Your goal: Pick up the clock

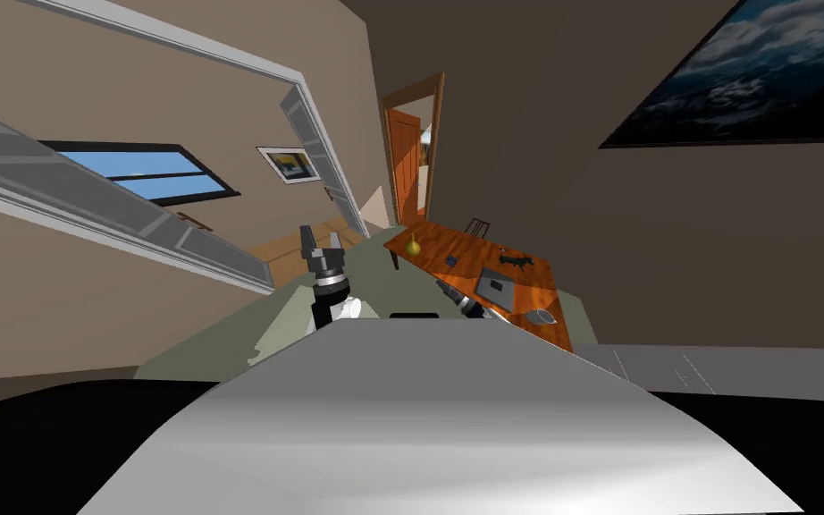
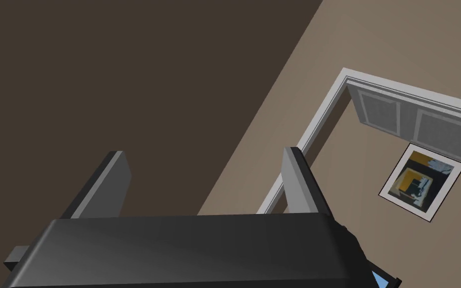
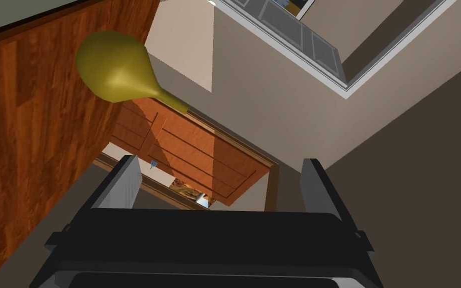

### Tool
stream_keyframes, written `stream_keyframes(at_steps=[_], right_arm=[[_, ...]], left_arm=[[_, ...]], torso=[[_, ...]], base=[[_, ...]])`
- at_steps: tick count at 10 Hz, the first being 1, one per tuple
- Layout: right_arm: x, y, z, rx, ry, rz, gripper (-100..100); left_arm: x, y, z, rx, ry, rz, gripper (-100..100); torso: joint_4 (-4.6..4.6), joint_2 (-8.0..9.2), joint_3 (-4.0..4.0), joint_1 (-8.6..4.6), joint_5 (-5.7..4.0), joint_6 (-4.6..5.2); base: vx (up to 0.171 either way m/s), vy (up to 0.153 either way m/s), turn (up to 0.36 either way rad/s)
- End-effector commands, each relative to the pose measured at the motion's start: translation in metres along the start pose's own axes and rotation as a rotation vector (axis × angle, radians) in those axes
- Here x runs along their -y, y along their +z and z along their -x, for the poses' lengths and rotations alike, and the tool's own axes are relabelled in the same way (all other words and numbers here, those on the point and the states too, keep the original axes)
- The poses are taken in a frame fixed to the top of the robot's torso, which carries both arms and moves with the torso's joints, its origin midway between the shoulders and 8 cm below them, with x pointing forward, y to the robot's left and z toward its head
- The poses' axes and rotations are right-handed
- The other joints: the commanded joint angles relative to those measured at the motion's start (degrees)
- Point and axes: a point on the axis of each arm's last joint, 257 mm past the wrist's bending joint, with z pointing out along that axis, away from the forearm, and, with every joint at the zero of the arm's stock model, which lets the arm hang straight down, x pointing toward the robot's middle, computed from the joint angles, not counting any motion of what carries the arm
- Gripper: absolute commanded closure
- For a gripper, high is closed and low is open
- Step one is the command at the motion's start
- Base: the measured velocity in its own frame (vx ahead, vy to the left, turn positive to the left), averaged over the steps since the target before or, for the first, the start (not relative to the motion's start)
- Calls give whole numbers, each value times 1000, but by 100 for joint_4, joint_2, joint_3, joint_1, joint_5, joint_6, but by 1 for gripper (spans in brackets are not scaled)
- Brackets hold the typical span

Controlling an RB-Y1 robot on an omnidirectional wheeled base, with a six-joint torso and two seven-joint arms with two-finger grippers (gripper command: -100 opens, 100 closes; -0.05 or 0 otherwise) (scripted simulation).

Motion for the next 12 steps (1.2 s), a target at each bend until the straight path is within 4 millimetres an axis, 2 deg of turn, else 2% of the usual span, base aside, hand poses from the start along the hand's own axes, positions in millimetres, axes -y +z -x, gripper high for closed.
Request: stream_keyframes(at_steps=[1, 2, 3, 4, 5, 6, 8, 10, 11, 12], right_arm=[[24, -10, -15, -38, 2, -60, -100], [45, -26, -32, -102, -16, -111, -100], [53, -30, -34, -105, -11, -129, -100], [76, -50, -51, -169, -26, -188, -100], [88, -58, -54, -174, -20, -217, -100], [107, -79, -68, -236, -35, -269, -100], [118, -88, -70, -241, -29, -297, -100], [159, -145, -95, -360, -49, -424, -100], [167, -154, -97, -365, -45, -448, -100], [191, -194, -107, -425, -49, -533, -100]], left_arm=[[0, 0, 0, 0, 0, 0, 0], [0, 0, 0, 0, 0, 0, 0], [0, 0, 0, 0, 0, 0, 0], [0, 0, 0, 0, 0, 0, 0], [0, 0, 0, 0, 0, 0, 0], [0, 0, 0, 0, 0, 0, 0], [0, 0, 0, 0, 0, 0, 0], [0, 0, 0, 0, 0, 0, 0], [0, 0, 0, 0, 0, 0, 0], [0, 0, 0, 0, 0, 0, 0]], torso=[[0, 0, 0, 0, 0, 0], [0, 0, 0, -2, -1, 7], [0, 0, 0, -4, 0, 0], [-1, -2, -1, -6, -2, 9], [-1, -5, -3, -6, -2, 1], [-1, -6, -4, -9, -1, 9], [-2, -9, -5, -10, -2, 8], [-2, -12, -6, -6, -1, 3], [-3, -21, -11, -19, -3, 4], [-4, -20, -11, -22, -5, 7]], base=[[-10, -14, 208], [-11, -11, 398], [-6, -21, 175], [4, -19, 387], [7, -25, 189], [14, -23, 324], [9, -25, 111], [35, -33, 406], [30, -62, 296], [36, -46, 475]])
